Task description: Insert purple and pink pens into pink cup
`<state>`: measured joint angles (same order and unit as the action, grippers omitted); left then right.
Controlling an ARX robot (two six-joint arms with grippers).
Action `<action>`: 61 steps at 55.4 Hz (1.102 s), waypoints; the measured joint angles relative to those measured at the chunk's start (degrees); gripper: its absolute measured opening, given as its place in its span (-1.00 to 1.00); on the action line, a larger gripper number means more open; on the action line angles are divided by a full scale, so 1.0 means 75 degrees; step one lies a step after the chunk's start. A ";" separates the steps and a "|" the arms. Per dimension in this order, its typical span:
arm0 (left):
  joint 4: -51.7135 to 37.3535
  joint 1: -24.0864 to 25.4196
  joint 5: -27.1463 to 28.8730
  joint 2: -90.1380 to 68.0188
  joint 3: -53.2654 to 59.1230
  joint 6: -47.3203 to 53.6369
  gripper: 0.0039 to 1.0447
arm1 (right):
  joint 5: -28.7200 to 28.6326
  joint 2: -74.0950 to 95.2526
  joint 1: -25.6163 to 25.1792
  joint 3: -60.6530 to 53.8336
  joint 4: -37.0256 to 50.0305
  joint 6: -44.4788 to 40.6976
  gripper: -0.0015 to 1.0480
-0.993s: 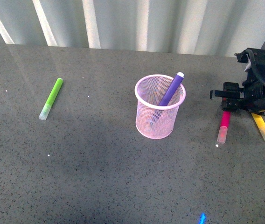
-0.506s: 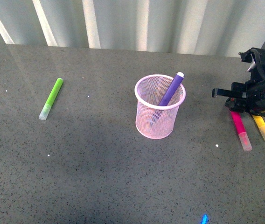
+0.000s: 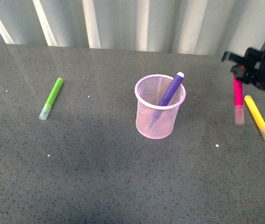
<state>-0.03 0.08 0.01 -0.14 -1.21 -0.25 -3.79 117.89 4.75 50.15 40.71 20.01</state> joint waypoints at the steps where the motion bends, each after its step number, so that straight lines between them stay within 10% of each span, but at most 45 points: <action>1: 0.0000 0.0000 0.0000 0.0000 0.0000 0.0000 0.88 | 0.0000 -0.0076 0.0006 -0.0041 0.0111 0.0015 -0.77; 25: 0.0000 0.0000 0.0000 0.0000 0.0000 0.0000 0.88 | -0.1469 -0.1632 0.1172 -0.1454 0.4876 -0.0146 -0.77; 61: 0.0000 0.0000 0.0000 0.0000 0.0000 0.0000 0.88 | -0.1708 0.0087 0.2002 -0.0848 0.5187 -0.0498 -0.77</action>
<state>-0.03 0.08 0.01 -0.14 -1.21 -0.25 -16.60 118.54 19.77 43.79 79.61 16.27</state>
